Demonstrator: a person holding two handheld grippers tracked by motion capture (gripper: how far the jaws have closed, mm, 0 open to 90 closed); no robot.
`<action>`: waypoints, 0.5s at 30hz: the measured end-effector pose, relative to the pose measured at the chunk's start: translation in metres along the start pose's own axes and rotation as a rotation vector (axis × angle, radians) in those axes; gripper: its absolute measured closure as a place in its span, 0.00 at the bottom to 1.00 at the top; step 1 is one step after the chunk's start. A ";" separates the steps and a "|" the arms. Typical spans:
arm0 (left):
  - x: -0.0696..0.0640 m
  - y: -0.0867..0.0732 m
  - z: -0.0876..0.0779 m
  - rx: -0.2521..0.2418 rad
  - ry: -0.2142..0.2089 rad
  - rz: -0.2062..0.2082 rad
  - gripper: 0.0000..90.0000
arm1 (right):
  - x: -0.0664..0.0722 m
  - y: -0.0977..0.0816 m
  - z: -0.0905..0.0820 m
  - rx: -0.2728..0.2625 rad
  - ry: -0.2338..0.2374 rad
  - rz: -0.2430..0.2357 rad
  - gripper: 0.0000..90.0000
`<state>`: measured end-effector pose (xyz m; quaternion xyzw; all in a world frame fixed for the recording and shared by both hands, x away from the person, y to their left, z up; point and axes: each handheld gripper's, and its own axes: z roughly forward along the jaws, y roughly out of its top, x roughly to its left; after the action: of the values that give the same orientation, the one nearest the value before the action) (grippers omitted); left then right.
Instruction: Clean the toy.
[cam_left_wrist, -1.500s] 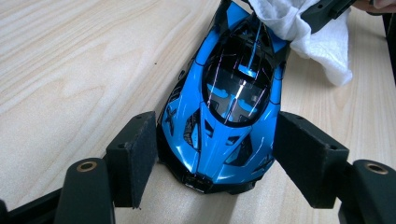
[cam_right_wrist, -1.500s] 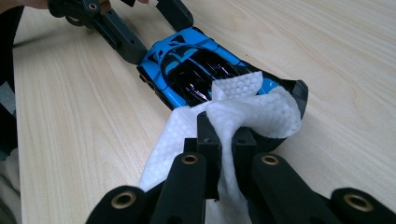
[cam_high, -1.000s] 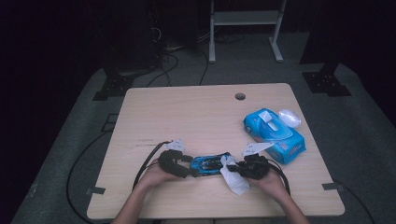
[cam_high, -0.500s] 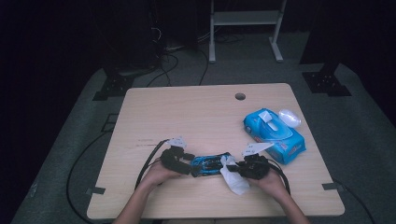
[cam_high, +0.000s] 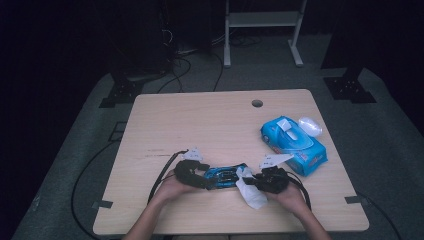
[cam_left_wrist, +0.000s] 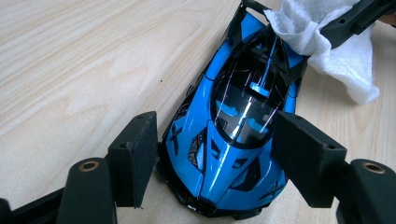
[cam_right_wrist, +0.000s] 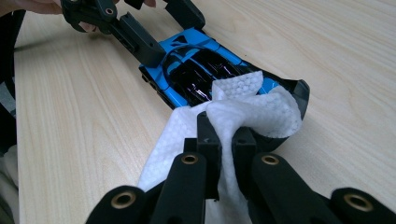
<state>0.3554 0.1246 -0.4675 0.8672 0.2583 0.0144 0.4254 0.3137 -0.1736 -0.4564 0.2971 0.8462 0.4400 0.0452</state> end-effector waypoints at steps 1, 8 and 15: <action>0.000 0.000 0.000 -0.004 0.001 0.004 0.35 | 0.000 0.000 0.000 -0.001 0.000 -0.002 0.96; -0.004 0.000 -0.001 -0.010 0.016 0.026 0.35 | 0.005 -0.003 -0.001 -0.002 -0.007 -0.030 0.96; -0.007 -0.001 0.000 -0.010 0.041 0.023 0.31 | 0.008 -0.005 -0.003 0.000 -0.005 -0.053 0.96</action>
<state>0.3493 0.1222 -0.4665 0.8675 0.2568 0.0384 0.4243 0.3045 -0.1735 -0.4568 0.2755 0.8538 0.4377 0.0590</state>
